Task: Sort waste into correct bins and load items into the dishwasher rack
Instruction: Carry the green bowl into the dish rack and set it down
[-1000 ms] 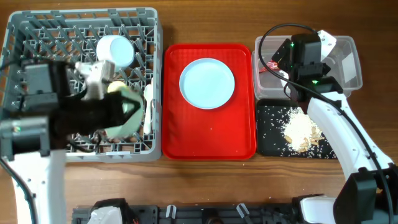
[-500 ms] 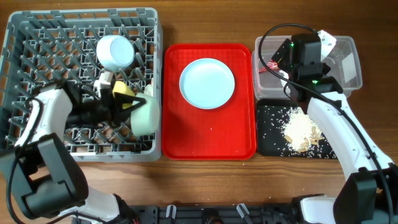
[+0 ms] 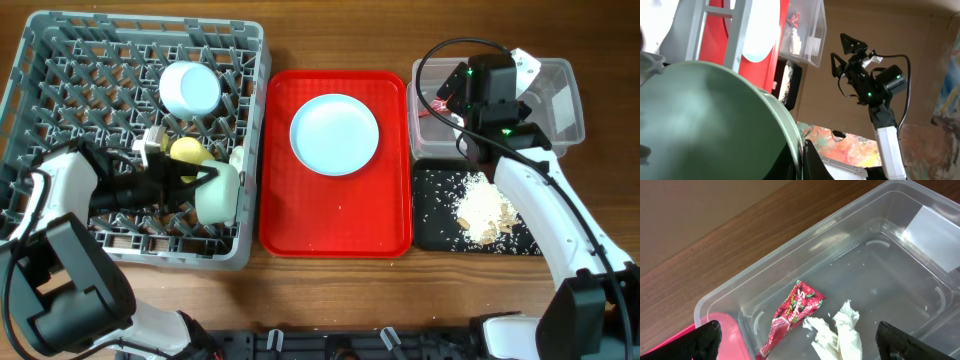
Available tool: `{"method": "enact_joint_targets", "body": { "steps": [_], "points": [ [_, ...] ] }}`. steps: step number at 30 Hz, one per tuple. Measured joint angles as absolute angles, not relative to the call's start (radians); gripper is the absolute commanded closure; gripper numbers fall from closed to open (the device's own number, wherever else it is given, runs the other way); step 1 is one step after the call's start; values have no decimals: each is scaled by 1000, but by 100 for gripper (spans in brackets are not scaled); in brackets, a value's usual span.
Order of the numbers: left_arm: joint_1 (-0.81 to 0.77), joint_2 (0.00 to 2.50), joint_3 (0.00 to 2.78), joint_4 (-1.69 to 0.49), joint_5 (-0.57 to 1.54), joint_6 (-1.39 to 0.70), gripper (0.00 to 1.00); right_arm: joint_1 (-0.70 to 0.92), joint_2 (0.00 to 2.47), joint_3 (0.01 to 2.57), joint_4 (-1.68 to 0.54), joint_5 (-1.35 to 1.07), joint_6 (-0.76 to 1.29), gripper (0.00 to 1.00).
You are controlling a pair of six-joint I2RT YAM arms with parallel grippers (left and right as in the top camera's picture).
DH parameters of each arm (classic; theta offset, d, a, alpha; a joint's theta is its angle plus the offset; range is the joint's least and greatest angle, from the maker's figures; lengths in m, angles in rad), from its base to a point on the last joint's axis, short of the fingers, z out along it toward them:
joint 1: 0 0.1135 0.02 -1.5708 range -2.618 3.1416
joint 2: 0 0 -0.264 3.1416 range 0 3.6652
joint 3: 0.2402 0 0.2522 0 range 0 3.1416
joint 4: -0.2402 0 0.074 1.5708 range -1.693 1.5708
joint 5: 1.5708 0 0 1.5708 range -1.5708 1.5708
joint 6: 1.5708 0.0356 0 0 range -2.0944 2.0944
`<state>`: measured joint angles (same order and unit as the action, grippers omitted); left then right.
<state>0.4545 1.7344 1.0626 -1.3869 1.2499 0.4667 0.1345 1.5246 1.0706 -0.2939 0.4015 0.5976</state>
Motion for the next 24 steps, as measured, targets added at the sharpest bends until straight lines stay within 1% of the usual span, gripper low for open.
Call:
{"method": "enact_joint_targets", "body": {
  "steps": [2, 3, 4, 5, 8, 15, 18, 22, 24],
  "points": [
    [467, 1735, 1060, -1387, 1257, 467, 94, 134, 1525, 1071, -294, 402, 598, 0],
    [479, 1735, 1058, -1387, 1258, 467, 84, 134, 1525, 1071, -294, 402, 598, 0],
    [491, 1735, 1058, -1387, 1258, 467, 83, 134, 1525, 1071, -294, 402, 598, 1],
    [498, 1736, 1058, -1385, 1255, 465, 96, 134, 1525, 1071, -294, 402, 598, 0],
    [510, 1736, 1054, -1383, 1260, 464, 96, 134, 1525, 1071, -294, 402, 598, 0],
    [510, 1736, 1053, -1438, 1413, 462, 96, 134, 1525, 1071, -294, 402, 598, 0],
    [510, 1737, 1052, -1513, 1480, 462, 96, 134, 1525, 1071, -294, 402, 598, 0],
    [510, 1737, 1051, -1574, 1435, 467, 96, 134, 1525, 1071, -294, 402, 598, 0],
    [516, 1737, 1050, -1533, 1382, 470, 96, 134, 1525, 1071, -294, 402, 598, 0]
  ]
}}
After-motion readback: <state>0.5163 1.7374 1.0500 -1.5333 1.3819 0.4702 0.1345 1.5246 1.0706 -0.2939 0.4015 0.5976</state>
